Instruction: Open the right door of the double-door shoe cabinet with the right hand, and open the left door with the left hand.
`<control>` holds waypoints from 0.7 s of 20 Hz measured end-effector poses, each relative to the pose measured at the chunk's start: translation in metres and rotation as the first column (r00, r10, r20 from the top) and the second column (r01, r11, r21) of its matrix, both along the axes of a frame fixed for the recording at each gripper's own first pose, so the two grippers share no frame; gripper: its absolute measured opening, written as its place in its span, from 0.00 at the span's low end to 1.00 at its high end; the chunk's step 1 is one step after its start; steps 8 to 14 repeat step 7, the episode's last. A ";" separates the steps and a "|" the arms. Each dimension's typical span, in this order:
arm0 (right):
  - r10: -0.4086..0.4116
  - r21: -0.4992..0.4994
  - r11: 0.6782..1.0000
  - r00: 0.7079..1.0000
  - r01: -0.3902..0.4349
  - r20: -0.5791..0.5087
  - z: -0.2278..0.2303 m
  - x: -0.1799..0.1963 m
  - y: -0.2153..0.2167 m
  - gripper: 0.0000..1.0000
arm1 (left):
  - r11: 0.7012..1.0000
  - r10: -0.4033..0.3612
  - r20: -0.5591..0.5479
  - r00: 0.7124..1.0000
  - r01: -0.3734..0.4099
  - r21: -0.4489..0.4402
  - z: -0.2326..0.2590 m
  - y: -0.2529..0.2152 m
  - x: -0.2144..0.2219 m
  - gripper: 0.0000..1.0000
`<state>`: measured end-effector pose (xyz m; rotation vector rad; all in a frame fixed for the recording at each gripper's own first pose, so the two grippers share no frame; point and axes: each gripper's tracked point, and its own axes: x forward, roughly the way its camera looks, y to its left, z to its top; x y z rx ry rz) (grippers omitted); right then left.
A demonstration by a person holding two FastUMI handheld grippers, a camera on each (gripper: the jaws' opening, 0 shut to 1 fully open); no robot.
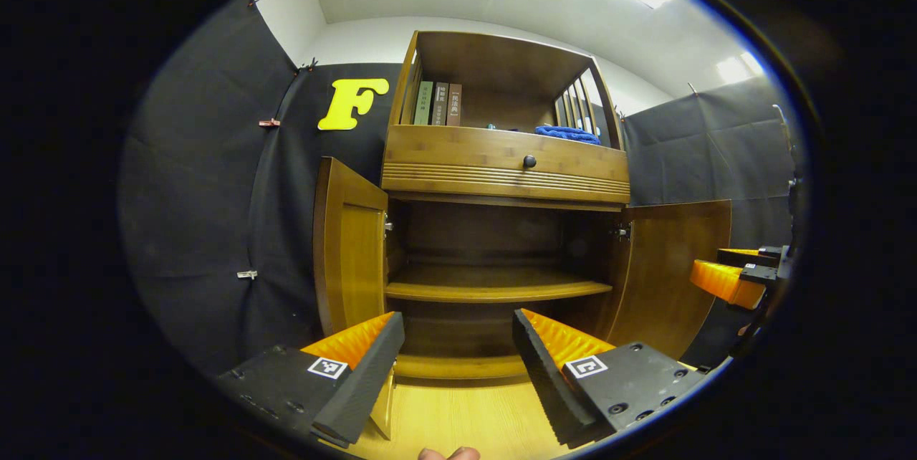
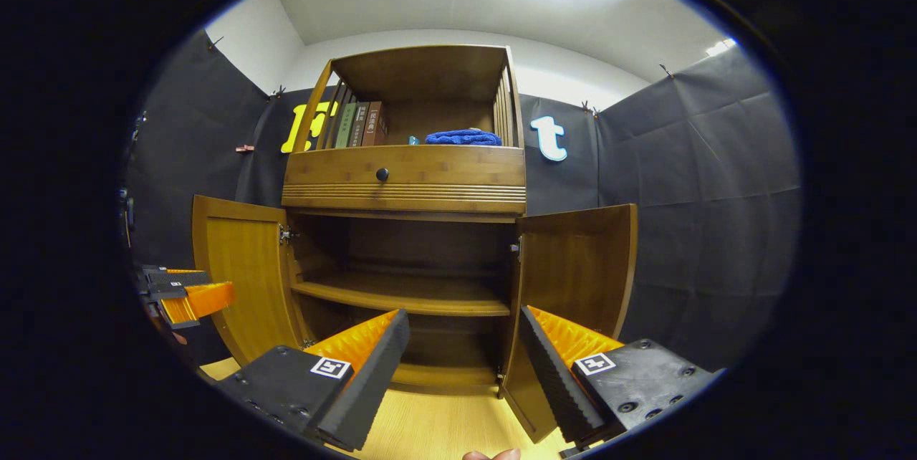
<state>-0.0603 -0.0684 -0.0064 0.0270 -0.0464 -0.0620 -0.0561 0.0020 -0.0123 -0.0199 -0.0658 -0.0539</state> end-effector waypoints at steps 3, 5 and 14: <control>0.002 -0.001 1.000 1.000 -0.002 0.001 0.001 0.001 0.003 0.98 | 1.000 -0.001 -0.004 1.000 0.001 -0.002 -0.001 0.001 0.002 0.94; 0.001 -0.002 1.000 1.000 -0.001 0.002 0.000 0.002 0.003 0.97 | 1.000 -0.002 -0.005 1.000 0.002 0.000 -0.001 0.001 0.002 0.94; -0.005 -0.009 1.000 1.000 0.005 0.005 0.001 0.002 0.002 0.97 | 1.000 -0.004 -0.005 1.000 0.004 0.002 0.000 0.000 0.003 0.94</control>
